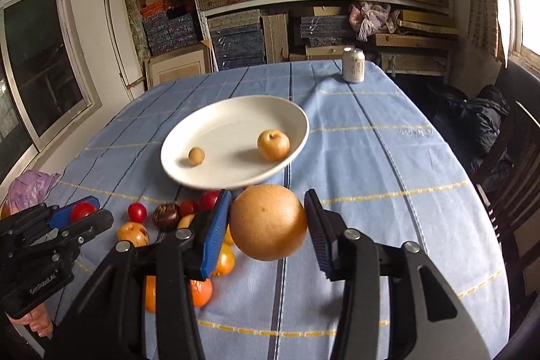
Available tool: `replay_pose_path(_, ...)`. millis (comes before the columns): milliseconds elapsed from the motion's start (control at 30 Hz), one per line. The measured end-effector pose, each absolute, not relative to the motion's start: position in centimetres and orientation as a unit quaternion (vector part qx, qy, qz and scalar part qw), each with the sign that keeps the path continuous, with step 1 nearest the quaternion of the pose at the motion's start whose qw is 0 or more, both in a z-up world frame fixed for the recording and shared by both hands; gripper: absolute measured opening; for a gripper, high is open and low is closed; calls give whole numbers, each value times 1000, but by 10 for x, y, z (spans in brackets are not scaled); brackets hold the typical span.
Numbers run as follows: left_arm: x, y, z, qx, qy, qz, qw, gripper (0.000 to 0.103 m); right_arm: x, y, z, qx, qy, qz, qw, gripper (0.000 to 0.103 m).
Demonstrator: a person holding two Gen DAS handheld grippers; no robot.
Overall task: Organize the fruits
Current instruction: 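Carry the grapefruit with the right tool while the left tool carries the red fruit over the plate, then open the right tool to set the grapefruit on the plate while the left tool releases the red fruit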
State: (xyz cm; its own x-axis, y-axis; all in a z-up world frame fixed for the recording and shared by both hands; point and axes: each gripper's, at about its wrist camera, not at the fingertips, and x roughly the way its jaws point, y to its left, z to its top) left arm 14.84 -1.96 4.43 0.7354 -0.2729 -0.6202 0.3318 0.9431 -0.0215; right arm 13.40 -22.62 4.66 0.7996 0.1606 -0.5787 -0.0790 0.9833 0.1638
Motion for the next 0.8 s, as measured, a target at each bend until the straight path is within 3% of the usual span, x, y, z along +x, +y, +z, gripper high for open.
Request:
replay_pose_path(433,288,-16,77,7,337,-106,936,30,256,-209,80,48,301,80,949,44)
replay_pose_path(800,361,-29,44,0,379,-108,919,30,342,-201,47,43,335,99,936,44)
